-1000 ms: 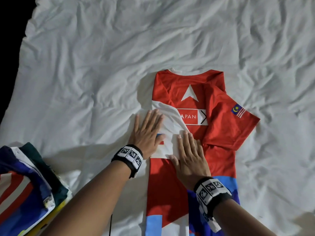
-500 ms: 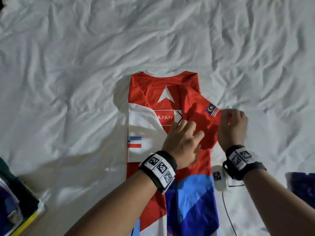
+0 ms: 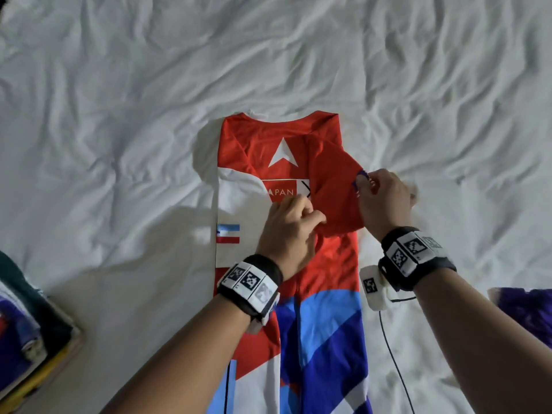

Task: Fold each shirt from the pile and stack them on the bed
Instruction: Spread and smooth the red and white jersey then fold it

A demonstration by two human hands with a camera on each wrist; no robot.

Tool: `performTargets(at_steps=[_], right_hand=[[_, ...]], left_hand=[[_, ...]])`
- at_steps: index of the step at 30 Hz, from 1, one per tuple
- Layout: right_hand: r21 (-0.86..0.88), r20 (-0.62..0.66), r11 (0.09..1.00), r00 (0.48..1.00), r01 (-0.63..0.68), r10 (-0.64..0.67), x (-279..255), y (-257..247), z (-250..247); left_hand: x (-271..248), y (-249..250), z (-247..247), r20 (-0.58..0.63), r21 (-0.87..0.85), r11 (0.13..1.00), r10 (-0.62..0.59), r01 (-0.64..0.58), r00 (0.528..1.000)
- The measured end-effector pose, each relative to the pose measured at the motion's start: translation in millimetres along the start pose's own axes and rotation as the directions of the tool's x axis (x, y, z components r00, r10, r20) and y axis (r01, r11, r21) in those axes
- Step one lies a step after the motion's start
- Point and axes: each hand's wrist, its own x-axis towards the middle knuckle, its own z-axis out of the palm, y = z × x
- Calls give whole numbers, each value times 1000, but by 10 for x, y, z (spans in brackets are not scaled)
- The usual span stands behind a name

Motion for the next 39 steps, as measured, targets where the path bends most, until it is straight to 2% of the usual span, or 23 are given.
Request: performTargets(at_steps=[4,8,10,12,14,15,16,18,20,23,25,30,35,39], right_hand=[[222,-7,975,1000,-21,24,-399,-151,-12],[367,60,912,983,-181,171,-721,-43,143],[365,78,897,968,-250,238,-843,56,251],[365,108,880,953,-303,283,-912,135,326],[352,135,880,948,-319,290,-931,181,371],[338,147,886,947,-319,285,-923,203,390],[320,156,894,949,-312,276,-910,214,397],[274,160,910,947,-313,278,-868,210,376],[228,152,915,941,-332,303,-810,185,315],[264,154,899,935,-351,320,-643,81,227],[272,99,923,962,-271,254,-438,11,251],[73,83,992,992,-99,93,244,-269,369],[-19,179,985,969,-171,172,780,-457,410],[-67,202,991,972,-112,123,971,-483,477]], left_hand=[[-235,-271,-191,-71,-91,979,-190,184,979],[-419,-430,-290,5,-218,907,-369,361,929],[-491,-443,-283,101,-340,799,-494,497,864],[-531,-405,-269,218,-464,630,-600,622,770],[-532,-344,-266,297,-522,483,-670,703,680],[-532,-322,-252,309,-528,449,-689,721,655],[-530,-303,-238,296,-507,467,-695,724,655],[-545,-307,-174,236,-431,565,-682,703,692],[-552,-338,-116,214,-366,615,-675,699,706],[-563,-385,-63,233,-270,642,-679,718,696],[-557,-390,-51,247,-223,672,-662,706,707],[-531,-384,-29,290,-169,709,-628,685,722],[-551,-443,14,294,-159,716,-623,679,725],[-558,-426,4,251,-132,728,-632,672,734]])
